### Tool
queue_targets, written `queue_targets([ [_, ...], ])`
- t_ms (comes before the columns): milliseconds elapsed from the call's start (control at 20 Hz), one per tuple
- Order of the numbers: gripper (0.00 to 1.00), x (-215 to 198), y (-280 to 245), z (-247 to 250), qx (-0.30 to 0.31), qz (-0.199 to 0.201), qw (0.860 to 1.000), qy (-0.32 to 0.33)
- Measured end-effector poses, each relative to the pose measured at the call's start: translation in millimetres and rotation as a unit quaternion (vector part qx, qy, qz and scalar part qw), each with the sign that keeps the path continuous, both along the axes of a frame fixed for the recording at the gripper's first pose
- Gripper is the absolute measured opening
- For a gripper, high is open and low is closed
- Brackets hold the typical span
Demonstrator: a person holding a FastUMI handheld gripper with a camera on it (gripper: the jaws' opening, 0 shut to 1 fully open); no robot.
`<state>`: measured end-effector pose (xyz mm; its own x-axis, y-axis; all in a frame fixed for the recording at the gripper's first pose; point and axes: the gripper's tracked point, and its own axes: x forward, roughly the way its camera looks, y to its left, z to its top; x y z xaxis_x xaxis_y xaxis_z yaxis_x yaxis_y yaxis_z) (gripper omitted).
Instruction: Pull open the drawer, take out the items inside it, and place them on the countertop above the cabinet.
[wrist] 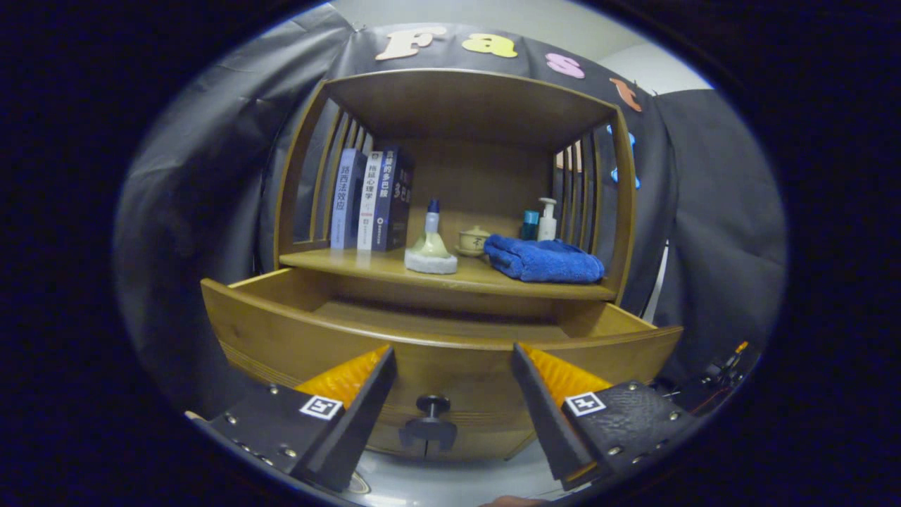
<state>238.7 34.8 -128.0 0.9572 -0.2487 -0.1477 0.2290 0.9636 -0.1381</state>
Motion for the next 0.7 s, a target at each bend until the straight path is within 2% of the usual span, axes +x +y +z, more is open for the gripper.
queue_targets([
  [700, 0.99, 59.5, -4.7, -1.3, -0.007, -0.011, 1.0, -0.002],
])
